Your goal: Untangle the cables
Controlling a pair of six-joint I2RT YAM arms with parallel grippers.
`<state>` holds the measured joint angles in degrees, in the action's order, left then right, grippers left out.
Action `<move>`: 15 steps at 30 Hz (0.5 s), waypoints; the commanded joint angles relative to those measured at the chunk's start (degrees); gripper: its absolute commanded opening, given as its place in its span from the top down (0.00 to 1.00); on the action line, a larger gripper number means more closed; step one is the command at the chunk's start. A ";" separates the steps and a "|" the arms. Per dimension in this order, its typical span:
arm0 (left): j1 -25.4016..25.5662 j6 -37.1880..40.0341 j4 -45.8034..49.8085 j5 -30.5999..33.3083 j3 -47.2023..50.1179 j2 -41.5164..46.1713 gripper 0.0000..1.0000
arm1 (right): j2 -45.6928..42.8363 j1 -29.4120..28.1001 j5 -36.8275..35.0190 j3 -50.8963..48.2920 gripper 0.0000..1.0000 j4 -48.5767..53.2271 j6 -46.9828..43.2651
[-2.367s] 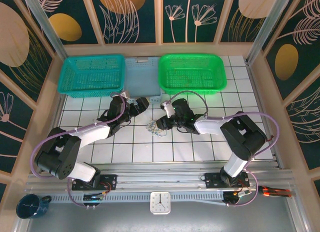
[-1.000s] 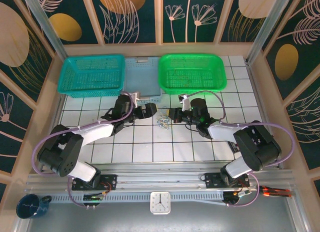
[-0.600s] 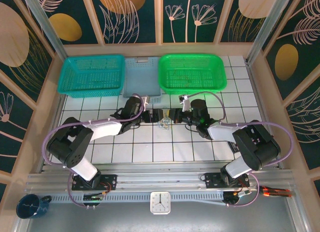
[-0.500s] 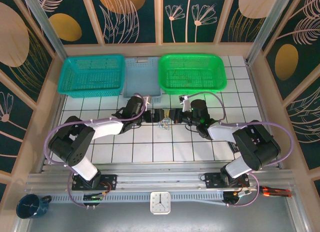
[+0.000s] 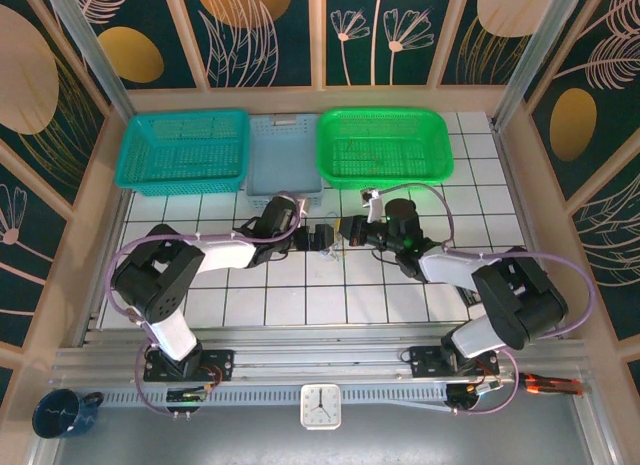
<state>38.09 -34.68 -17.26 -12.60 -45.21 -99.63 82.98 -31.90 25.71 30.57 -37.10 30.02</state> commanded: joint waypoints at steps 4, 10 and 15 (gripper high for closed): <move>0.47 2.05 2.58 2.82 1.56 -1.90 0.01 | -4.84 1.68 2.39 0.90 1.00 -2.83 2.33; 0.47 2.32 2.76 3.71 2.91 -1.89 0.01 | -8.27 4.32 6.02 0.81 1.00 -7.06 6.29; 0.46 2.29 2.49 3.72 2.94 -2.14 0.01 | -9.64 5.19 8.06 -0.39 1.00 -11.84 9.00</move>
<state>38.76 -32.97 -18.09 -10.46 -44.27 -100.44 74.96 -27.31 31.20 30.57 -42.74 36.47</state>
